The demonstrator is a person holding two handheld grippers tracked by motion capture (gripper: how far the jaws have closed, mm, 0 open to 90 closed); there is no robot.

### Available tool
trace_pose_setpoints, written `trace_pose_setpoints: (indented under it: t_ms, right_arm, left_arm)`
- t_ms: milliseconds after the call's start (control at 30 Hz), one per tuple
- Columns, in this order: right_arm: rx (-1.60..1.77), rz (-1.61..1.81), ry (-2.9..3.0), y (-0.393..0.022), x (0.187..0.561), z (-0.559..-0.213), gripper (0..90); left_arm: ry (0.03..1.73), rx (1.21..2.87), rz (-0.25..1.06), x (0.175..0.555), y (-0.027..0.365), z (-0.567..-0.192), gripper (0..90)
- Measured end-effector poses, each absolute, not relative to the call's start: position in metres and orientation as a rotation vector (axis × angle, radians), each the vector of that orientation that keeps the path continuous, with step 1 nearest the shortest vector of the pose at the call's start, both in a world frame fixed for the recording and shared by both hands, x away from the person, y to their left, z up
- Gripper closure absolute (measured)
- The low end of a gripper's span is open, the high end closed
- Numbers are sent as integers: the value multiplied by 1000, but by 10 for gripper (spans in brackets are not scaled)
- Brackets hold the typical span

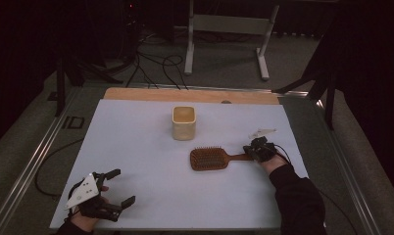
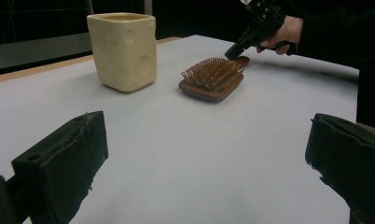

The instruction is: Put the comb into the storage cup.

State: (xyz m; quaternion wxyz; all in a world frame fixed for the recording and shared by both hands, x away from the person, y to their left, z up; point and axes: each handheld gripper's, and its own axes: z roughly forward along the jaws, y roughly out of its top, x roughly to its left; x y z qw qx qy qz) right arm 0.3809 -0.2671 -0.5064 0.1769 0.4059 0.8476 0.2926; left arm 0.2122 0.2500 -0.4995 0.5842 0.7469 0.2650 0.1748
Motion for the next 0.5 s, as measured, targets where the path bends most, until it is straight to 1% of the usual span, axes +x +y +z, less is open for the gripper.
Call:
trace_pose_setpoints:
  t_ms: [400,500]
  right_arm:
    - [1122,831,2436,-267,365,-505,900]
    - [1111,837,2448,-266,356,-505,900]
  left_arm:
    - [617,1745,411,212,250,-499,0]
    - [618,1745,410,212,250,-499,0]
